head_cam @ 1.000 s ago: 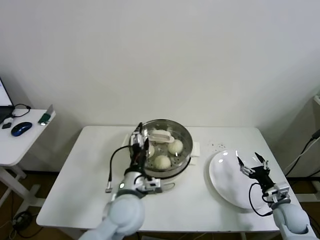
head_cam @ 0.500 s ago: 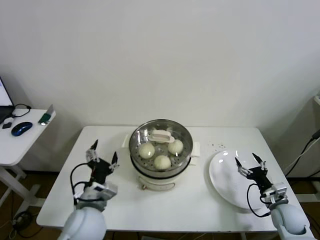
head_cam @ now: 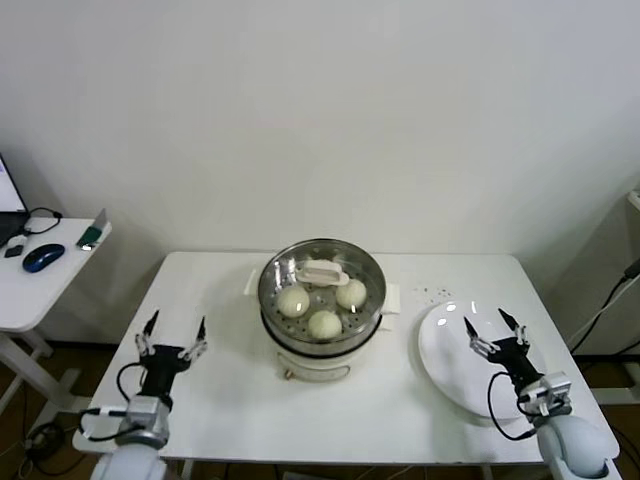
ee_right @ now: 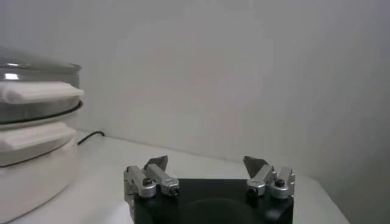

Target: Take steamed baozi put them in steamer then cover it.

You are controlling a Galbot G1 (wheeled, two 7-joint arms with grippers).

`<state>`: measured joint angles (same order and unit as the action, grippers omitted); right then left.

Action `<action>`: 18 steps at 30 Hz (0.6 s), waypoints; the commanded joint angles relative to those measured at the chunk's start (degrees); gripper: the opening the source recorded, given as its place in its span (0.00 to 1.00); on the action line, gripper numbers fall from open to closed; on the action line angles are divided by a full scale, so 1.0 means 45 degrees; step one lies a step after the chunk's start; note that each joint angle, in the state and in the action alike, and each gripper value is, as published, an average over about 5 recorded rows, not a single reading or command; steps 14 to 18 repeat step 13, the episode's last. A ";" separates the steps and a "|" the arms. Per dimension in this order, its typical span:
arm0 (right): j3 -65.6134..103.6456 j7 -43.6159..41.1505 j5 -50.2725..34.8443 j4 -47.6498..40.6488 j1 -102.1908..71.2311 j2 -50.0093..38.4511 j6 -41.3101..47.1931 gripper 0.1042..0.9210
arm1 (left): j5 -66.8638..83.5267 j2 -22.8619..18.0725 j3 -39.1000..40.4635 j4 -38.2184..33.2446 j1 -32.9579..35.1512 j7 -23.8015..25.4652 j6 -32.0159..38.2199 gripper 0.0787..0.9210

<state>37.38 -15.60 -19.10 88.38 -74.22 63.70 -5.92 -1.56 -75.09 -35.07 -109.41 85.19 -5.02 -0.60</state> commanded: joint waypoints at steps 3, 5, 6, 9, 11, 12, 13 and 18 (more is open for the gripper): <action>0.0057 -0.0107 -0.0460 0.0413 -0.0190 0.0121 -0.0188 0.88 | 0.1960 -0.0628 -0.1084 0.1087 0.0608 0.0093 0.2090 0.88; 0.0063 -0.0115 -0.0443 0.0455 -0.0209 0.0138 -0.0178 0.88 | 0.1942 -0.0633 -0.1049 0.0928 0.0553 0.0142 0.1909 0.88; 0.0062 -0.0118 -0.0423 0.0476 -0.0224 0.0155 -0.0174 0.88 | 0.1922 -0.0634 -0.1035 0.0879 0.0535 0.0151 0.1840 0.88; 0.0082 -0.0132 -0.0352 0.0527 -0.0287 0.0258 -0.0180 0.88 | 0.1856 -0.0643 -0.1014 0.0781 0.0519 0.0178 0.1701 0.88; 0.0121 -0.0143 -0.0323 0.0547 -0.0341 0.0327 -0.0196 0.88 | 0.1847 -0.0650 -0.1024 0.0760 0.0523 0.0190 0.1657 0.88; 0.0130 -0.0148 -0.0314 0.0552 -0.0358 0.0338 -0.0200 0.88 | 0.1849 -0.0653 -0.1030 0.0758 0.0523 0.0190 0.1642 0.88; 0.0142 -0.0152 -0.0299 0.0557 -0.0375 0.0352 -0.0206 0.88 | 0.1851 -0.0654 -0.1039 0.0758 0.0522 0.0198 0.1638 0.88; 0.0142 -0.0152 -0.0299 0.0557 -0.0375 0.0352 -0.0206 0.88 | 0.1851 -0.0654 -0.1039 0.0758 0.0522 0.0198 0.1638 0.88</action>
